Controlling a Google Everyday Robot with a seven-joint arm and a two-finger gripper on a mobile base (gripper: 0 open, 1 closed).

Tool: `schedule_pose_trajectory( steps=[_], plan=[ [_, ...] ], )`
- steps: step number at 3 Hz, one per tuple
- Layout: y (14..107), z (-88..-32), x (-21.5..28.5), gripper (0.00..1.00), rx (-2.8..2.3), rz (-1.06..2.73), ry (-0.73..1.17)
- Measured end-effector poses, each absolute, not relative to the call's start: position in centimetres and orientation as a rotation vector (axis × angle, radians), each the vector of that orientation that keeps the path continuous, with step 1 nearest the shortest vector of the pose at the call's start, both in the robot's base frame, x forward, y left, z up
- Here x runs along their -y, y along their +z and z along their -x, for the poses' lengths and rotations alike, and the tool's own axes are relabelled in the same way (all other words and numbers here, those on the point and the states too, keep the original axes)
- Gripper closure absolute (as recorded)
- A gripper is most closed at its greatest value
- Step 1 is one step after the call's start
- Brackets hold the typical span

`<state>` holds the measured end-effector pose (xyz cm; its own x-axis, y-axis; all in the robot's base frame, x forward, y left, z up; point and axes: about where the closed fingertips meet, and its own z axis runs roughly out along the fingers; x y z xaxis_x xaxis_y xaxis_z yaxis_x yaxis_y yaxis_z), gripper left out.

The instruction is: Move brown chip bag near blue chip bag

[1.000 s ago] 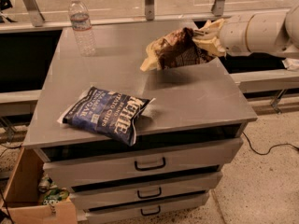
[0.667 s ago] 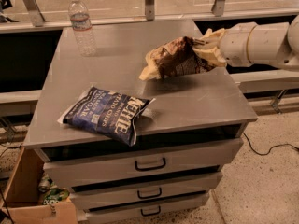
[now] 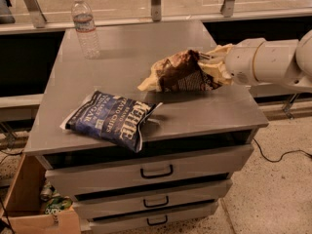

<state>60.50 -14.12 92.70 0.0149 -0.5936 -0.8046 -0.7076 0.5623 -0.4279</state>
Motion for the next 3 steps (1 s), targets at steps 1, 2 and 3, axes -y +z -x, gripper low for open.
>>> schedule_pose_trajectory(
  steps=[1, 2, 3],
  plan=[
    [91.9, -59.2, 13.0, 0.59, -1.703, 1.083, 0.168],
    [91.1, -57.6, 11.3, 0.35, -1.721, 1.094, 0.229],
    [91.1, -56.8, 10.5, 0.04, -1.723, 1.094, 0.262]
  ],
)
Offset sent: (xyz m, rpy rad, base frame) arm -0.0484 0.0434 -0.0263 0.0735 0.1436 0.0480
